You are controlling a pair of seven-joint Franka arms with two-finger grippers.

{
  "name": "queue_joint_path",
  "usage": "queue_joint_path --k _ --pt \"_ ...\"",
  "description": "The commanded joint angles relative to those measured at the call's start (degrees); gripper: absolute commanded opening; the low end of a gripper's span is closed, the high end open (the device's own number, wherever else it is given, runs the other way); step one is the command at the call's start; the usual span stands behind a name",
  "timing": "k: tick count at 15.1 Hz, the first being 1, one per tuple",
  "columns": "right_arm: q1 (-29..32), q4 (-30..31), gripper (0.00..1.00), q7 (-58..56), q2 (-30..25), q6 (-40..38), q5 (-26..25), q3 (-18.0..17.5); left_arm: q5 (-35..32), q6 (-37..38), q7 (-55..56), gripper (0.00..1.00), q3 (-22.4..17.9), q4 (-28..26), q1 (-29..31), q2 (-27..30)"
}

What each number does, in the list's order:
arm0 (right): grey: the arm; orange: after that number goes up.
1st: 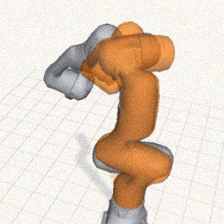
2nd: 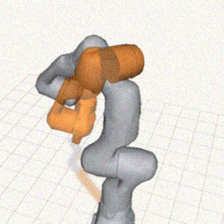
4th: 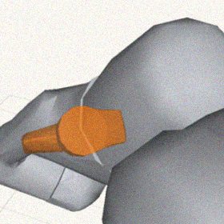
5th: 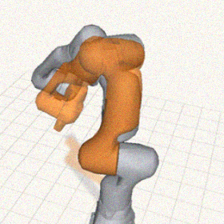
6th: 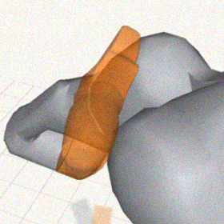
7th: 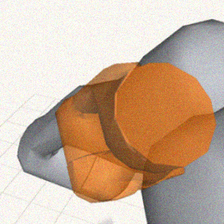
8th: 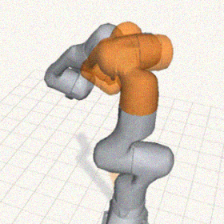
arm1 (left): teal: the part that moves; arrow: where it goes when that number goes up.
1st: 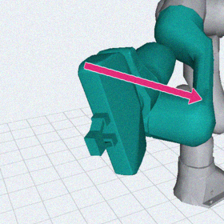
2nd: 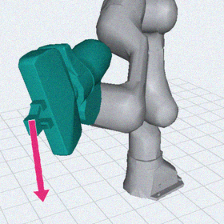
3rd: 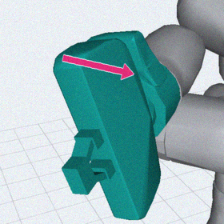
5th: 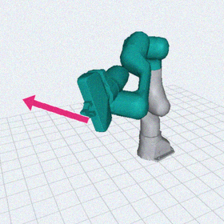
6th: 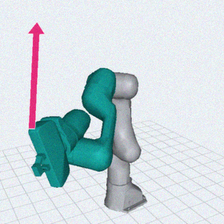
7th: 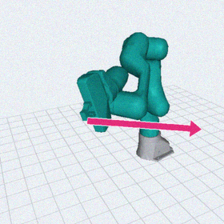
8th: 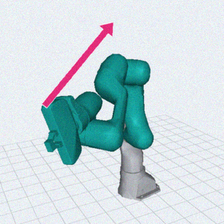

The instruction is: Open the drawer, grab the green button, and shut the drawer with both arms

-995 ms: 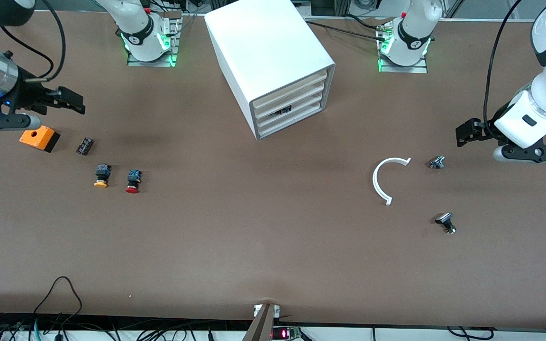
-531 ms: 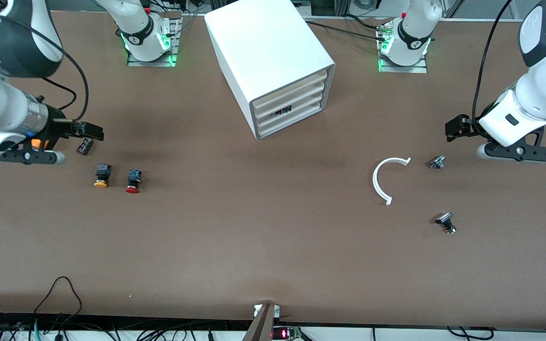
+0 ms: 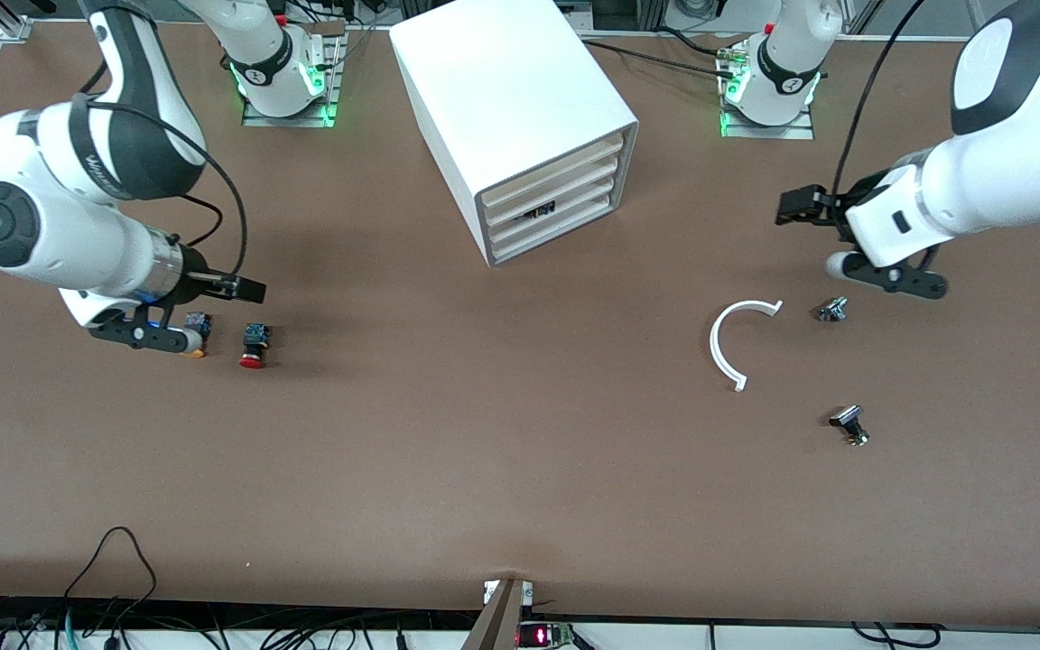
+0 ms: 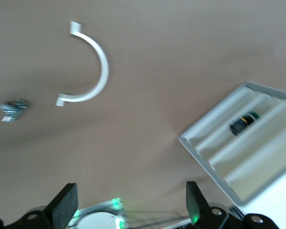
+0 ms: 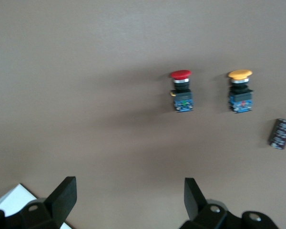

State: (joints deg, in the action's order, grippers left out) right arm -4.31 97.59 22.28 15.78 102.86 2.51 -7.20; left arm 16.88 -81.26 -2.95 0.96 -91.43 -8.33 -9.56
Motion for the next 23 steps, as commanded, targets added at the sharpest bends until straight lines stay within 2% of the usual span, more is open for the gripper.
queue_joint_path --k 1,4,8,10,14,16,19,23 --pt "-2.4 -0.6 1.00 5.3 1.3 1.5 2.2 0.1 8.6 2.0 -6.3 1.00 0.4 -0.5 0.2 -3.8" --pt "-3.9 -1.9 1.00 10.4 3.2 1.6 3.0 0.1 18.0 -0.3 -16.3 1.00 0.4 -3.7 0.3 -6.9" --pt "-5.9 -2.6 1.00 12.6 5.0 1.6 3.1 0.1 32.0 -11.4 -29.4 1.00 2.3 -19.3 1.0 -6.0" --pt "-7.4 -2.9 1.00 15.7 6.2 1.7 3.1 0.1 37.7 -13.5 -33.0 0.94 2.4 -23.7 0.7 -6.3" --pt "-11.0 -3.4 1.00 24.4 8.0 3.9 3.0 0.1 42.3 -13.8 -34.2 0.77 2.7 -26.5 0.2 -8.8" --pt "-12.4 -3.9 1.00 27.0 9.1 3.9 3.0 0.1 43.9 -13.8 -39.3 0.70 3.5 -26.8 0.3 -12.0" --pt "-13.6 -6.7 1.00 30.6 11.1 3.8 3.1 0.1 50.8 -13.8 -50.8 0.68 4.5 -27.5 0.2 -18.1" --pt "-15.5 -7.7 1.00 32.8 12.3 3.9 3.1 0.1 55.6 -19.0 -55.1 0.65 9.0 -28.9 0.2 -21.3"
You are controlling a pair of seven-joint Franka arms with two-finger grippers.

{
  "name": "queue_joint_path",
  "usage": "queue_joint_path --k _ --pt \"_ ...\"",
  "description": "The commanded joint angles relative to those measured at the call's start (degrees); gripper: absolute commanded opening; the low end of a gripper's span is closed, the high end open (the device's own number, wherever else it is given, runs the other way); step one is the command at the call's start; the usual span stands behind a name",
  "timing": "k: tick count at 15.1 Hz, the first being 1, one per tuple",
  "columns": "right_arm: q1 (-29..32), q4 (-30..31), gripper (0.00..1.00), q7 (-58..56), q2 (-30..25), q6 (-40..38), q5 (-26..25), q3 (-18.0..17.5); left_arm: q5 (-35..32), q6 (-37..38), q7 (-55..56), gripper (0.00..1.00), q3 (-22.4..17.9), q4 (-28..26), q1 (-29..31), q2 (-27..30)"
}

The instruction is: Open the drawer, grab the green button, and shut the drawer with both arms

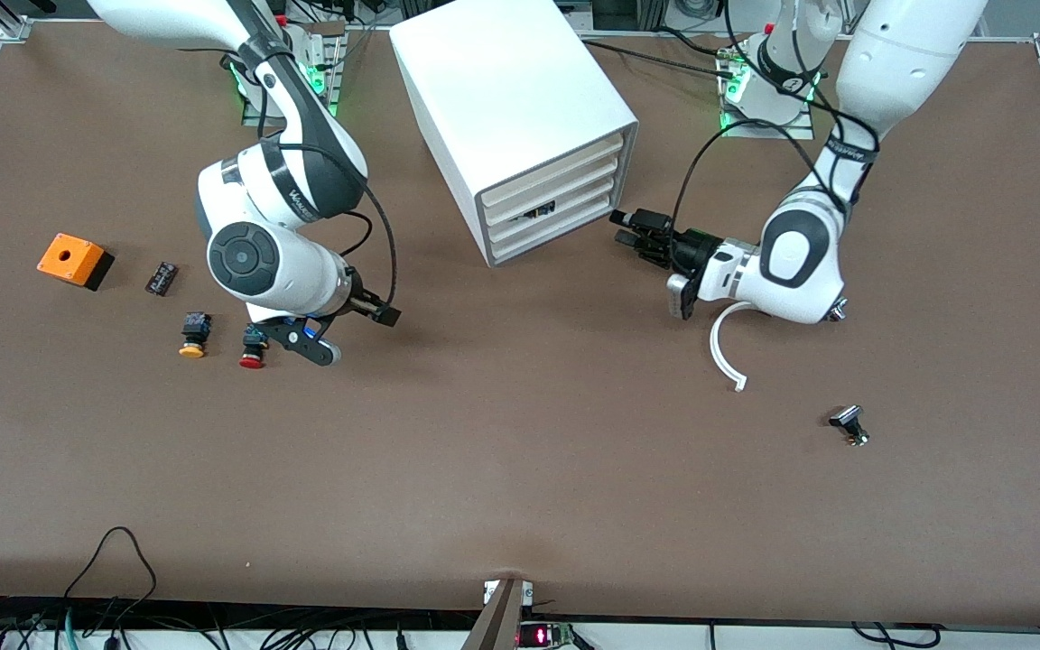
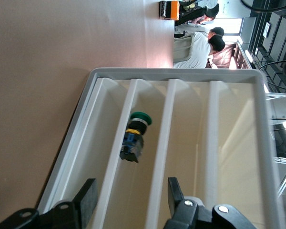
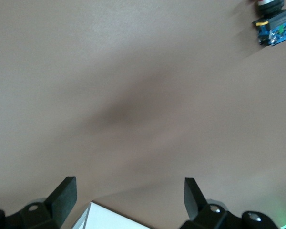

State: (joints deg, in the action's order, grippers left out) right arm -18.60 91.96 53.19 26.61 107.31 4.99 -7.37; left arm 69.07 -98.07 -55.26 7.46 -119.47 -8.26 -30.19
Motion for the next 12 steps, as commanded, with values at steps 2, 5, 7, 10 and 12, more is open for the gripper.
queue_joint_path --k 2,5,7,10,12 --pt "-1.7 -2.3 1.00 2.3 2.0 -0.5 0.6 0.2 5.8 -3.4 -7.0 0.61 4.3 -1.5 0.1 -2.2" --pt "-2.7 -4.9 1.00 5.3 3.6 -0.5 1.3 0.2 7.0 -3.5 -10.4 0.58 5.6 -1.5 0.1 -4.5" --pt "-3.5 -6.3 1.00 7.1 4.5 -0.5 1.6 0.2 7.0 -3.4 -11.3 0.58 5.6 -1.6 0.1 -5.1" --pt "-4.8 -6.6 1.00 8.9 5.1 -0.3 2.0 0.2 7.0 -3.5 -11.4 0.58 5.6 -1.6 -0.9 -5.3" --pt "-5.4 -7.4 1.00 10.1 5.4 0.7 2.7 0.2 7.0 -4.1 -11.4 0.58 5.6 -2.0 -1.8 -5.4"
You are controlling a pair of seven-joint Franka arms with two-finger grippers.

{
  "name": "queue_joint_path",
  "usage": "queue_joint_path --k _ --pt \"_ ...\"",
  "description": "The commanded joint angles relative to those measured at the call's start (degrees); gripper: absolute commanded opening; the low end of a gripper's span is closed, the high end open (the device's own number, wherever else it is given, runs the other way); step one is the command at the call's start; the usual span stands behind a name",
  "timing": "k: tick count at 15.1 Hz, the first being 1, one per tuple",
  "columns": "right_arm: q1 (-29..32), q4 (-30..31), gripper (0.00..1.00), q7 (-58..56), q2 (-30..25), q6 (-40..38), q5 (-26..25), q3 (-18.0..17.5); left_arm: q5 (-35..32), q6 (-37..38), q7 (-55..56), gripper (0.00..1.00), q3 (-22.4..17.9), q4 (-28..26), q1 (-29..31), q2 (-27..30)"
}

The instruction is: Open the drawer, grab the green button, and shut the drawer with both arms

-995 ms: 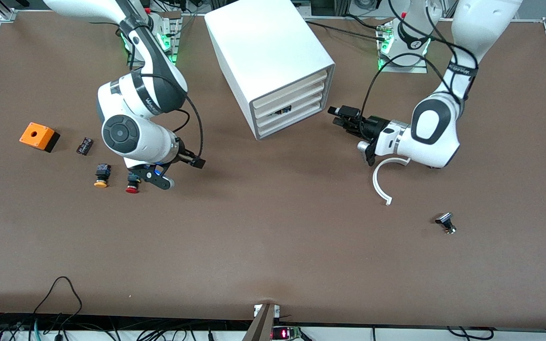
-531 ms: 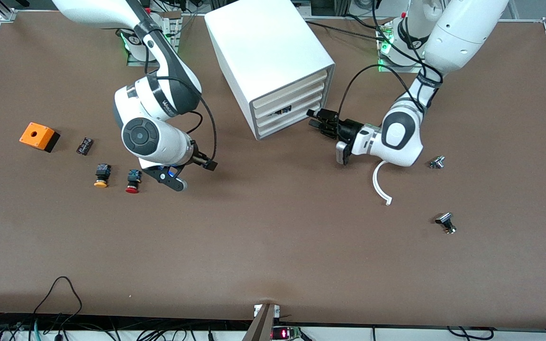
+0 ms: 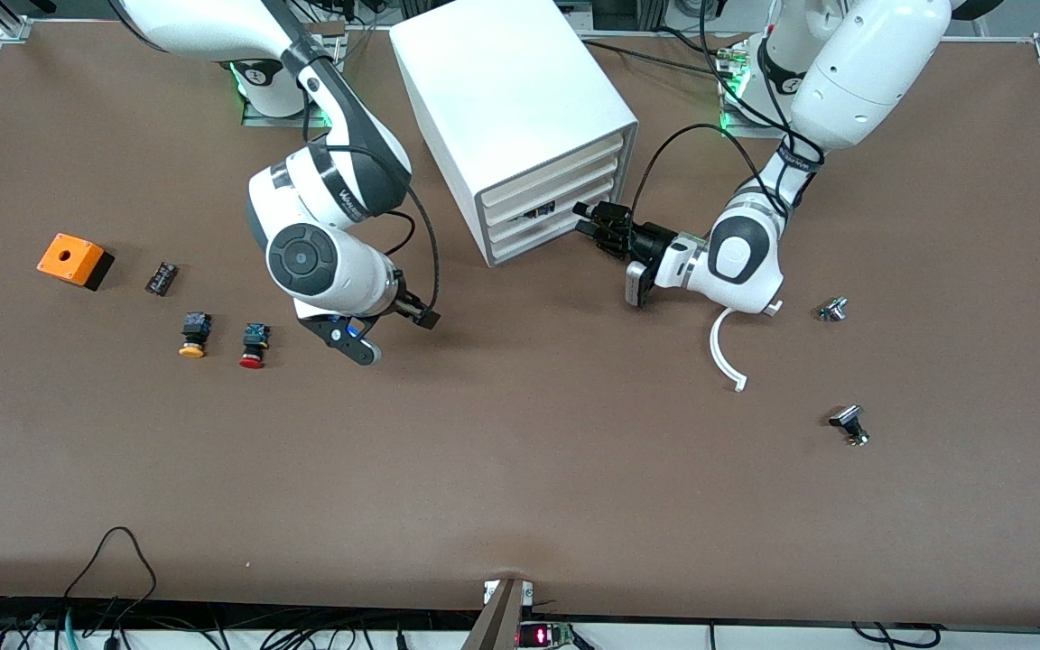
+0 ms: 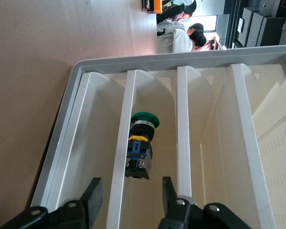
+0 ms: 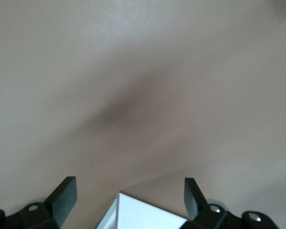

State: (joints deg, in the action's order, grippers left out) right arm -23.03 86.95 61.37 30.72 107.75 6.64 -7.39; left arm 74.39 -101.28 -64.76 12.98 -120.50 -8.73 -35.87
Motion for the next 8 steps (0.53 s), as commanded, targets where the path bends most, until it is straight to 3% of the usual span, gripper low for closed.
queue_joint_path --k 1,8 --pt "-1.3 -2.8 1.00 3.4 1.5 0.4 1.3 0.2 1.6 -1.3 -1.9 0.58 0.0 -1.3 -1.4 0.3" --pt "-3.9 -8.2 1.00 9.0 4.2 1.1 1.3 0.3 1.6 -3.0 -4.6 0.50 0.0 -2.6 -3.1 -0.6"
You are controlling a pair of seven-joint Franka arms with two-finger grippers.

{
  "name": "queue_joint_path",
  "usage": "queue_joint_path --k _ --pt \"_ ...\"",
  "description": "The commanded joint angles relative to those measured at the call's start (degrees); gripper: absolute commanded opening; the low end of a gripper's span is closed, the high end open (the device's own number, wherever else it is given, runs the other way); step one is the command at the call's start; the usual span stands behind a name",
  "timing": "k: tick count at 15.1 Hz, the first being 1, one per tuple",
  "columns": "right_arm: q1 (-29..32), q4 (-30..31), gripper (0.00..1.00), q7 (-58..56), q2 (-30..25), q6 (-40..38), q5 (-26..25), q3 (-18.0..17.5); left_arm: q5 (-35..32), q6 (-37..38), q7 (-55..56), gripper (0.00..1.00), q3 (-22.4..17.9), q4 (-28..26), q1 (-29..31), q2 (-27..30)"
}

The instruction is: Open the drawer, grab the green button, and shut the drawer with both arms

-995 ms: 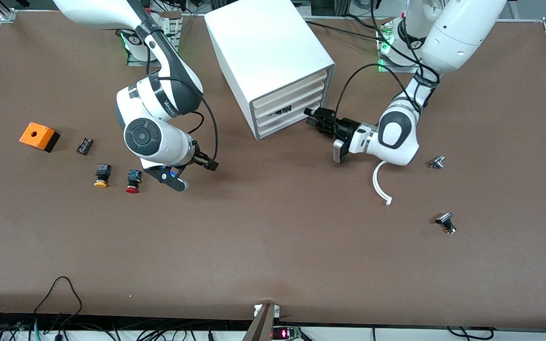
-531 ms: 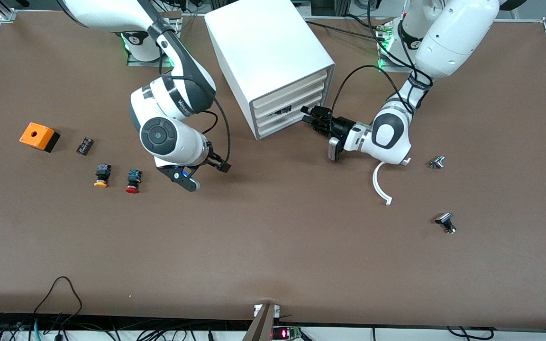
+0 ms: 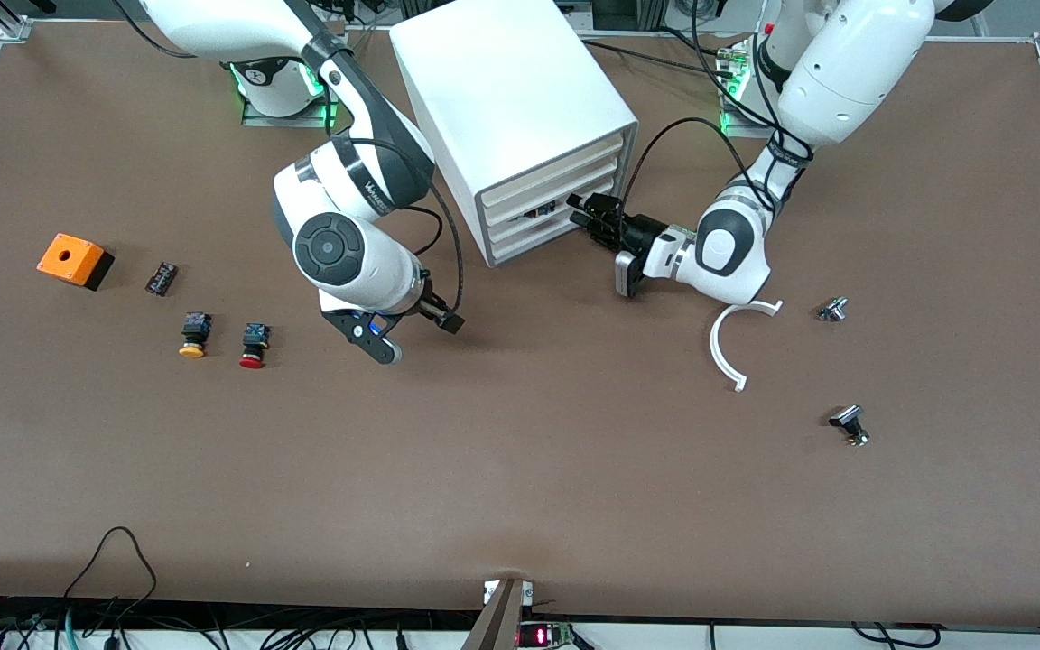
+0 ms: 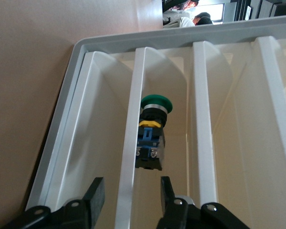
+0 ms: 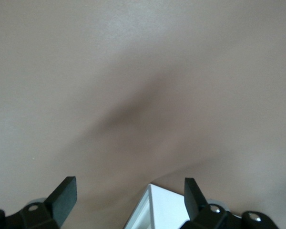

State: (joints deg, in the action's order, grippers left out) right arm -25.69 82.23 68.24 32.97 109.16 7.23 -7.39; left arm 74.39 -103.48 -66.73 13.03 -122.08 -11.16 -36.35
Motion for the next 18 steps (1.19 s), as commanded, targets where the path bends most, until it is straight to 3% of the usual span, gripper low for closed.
queue_joint_path --k 1,2,4,6,13,18 --pt "-1.4 -4.5 1.00 3.1 2.4 -0.3 0.6 0.3 1.6 -1.0 -2.8 0.42 0.0 -1.3 -0.8 -0.2" --pt "-1.4 -6.0 1.00 4.1 3.0 -0.4 0.7 0.3 1.6 -1.1 -3.4 0.28 0.0 -1.3 -1.0 -0.2" --pt "-1.3 -7.8 1.00 5.4 3.3 -0.7 0.7 0.3 1.6 -1.1 -3.9 0.10 0.0 -1.3 -1.5 -0.3" --pt "-1.2 -8.8 1.00 5.5 3.3 -1.1 0.8 0.4 1.6 -1.0 -3.9 0.00 0.0 -1.3 -1.1 -0.2" --pt "-2.8 -17.5 1.00 12.4 7.2 -1.2 0.9 0.2 0.6 -1.0 -1.7 0.00 -2.9 2.5 0.8 -0.7" --pt "-5.7 -21.8 1.00 19.9 9.2 0.3 0.9 0.2 -4.7 -0.8 5.5 0.00 -7.2 9.5 1.2 -2.3"
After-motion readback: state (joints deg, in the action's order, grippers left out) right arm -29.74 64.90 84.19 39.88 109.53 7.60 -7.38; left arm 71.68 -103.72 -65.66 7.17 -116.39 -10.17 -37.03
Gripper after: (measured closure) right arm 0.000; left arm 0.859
